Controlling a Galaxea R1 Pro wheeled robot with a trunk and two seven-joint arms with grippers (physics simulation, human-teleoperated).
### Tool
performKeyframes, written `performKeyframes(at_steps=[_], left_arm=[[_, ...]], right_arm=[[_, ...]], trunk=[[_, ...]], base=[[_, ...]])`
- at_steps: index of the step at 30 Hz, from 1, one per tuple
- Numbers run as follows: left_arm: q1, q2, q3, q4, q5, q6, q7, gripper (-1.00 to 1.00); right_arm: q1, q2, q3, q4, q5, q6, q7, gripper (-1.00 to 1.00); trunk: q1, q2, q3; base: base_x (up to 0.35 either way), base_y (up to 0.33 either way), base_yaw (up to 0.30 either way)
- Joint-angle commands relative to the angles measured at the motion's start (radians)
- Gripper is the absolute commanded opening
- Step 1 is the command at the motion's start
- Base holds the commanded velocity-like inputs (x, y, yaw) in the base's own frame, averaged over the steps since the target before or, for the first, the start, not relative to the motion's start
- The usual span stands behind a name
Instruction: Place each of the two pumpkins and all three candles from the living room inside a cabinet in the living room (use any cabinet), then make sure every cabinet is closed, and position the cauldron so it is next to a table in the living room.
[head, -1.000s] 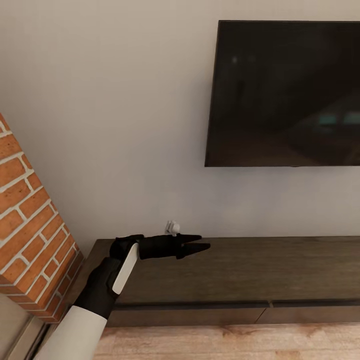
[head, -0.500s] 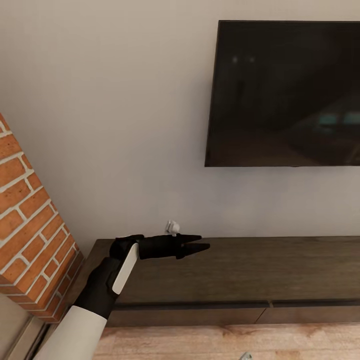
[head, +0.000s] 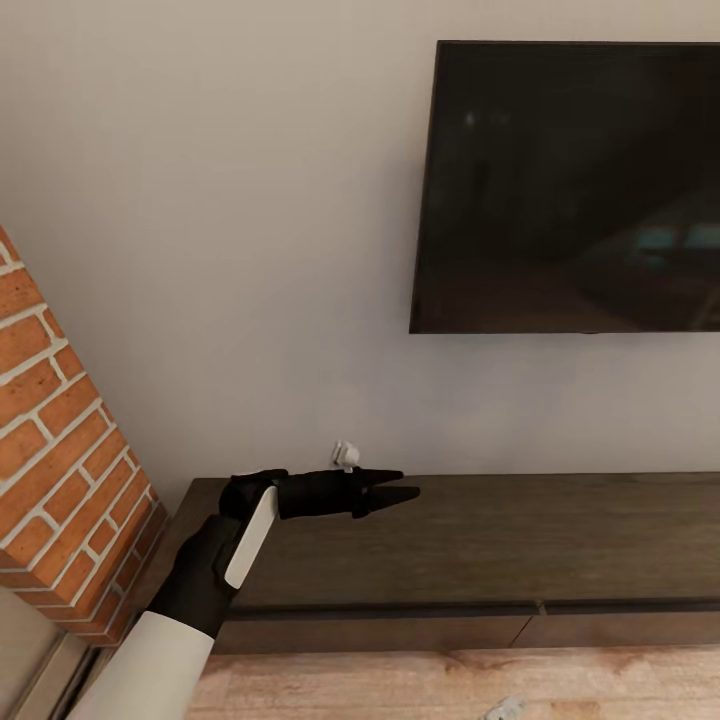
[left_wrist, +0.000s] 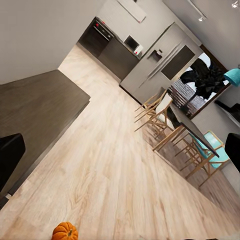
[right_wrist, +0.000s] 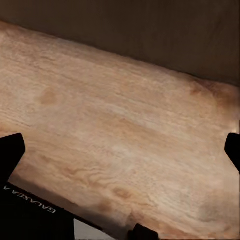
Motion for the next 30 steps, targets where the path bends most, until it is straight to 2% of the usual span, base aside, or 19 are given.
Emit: performKeyframes(at_steps=[1, 2, 3, 6, 7, 10, 16, 30], left_arm=[[0.0, 0.0, 0.0, 0.0, 0.0, 0.0, 0.0, 1.0], [0.0, 0.0, 0.0, 0.0, 0.0, 0.0, 0.0, 1.0], [0.0, 0.0, 0.0, 0.0, 0.0, 0.0, 0.0, 1.0], [0.001, 0.0, 0.0, 0.0, 0.0, 0.0, 0.0, 1.0], [0.001, 0.0, 0.0, 0.0, 0.0, 0.0, 0.0, 1.0], [0.001, 0.0, -0.001, 0.0, 0.0, 0.0, 0.001, 1.0], [0.002, 0.0, -0.002, 0.0, 0.0, -0.003, 0.001, 1.0], [0.008, 0.002, -0.005, -0.004, -0.002, 0.001, 0.001, 1.0]], right_arm=[[0.0, 0.001, 0.002, 0.002, 0.001, -0.009, -0.05, 1.0], [0.0, 0.001, 0.009, 0.004, 0.008, -0.018, -0.103, 1.0], [0.0, 0.002, 0.037, 0.006, 0.031, -0.032, -0.184, 1.0], [0.0, 0.003, 0.131, 0.014, 0.08, -0.05, -0.325, 1.0], [0.0, 0.003, 0.147, 0.018, 0.086, -0.052, -0.346, 1.0], [0.0, 0.003, 0.168, 0.024, 0.093, -0.057, -0.373, 1.0], [0.0, 0.002, 0.175, 0.027, 0.093, -0.058, -0.379, 1.0], [-0.006, 0.002, 0.174, 0.025, 0.095, -0.053, -0.376, 1.0]], trunk=[[0.0, 0.0, 0.0], [0.0, 0.0, 0.0], [0.0, 0.0, 0.0], [0.0, 0.0, 0.0], [0.0, 0.0, 0.0], [0.0, 0.0, 0.0], [0.0, 0.0, 0.0], [0.0, 0.0, 0.0]], base=[[0.0, 0.0, 0.0], [0.0, 0.0, 0.0], [0.0, 0.0, 0.0], [0.0, 0.0, 0.0], [0.0, 0.0, 0.0], [0.0, 0.0, 0.0], [-0.048, 0.0, 0.0], [-0.273, 0.0, 0.0]])
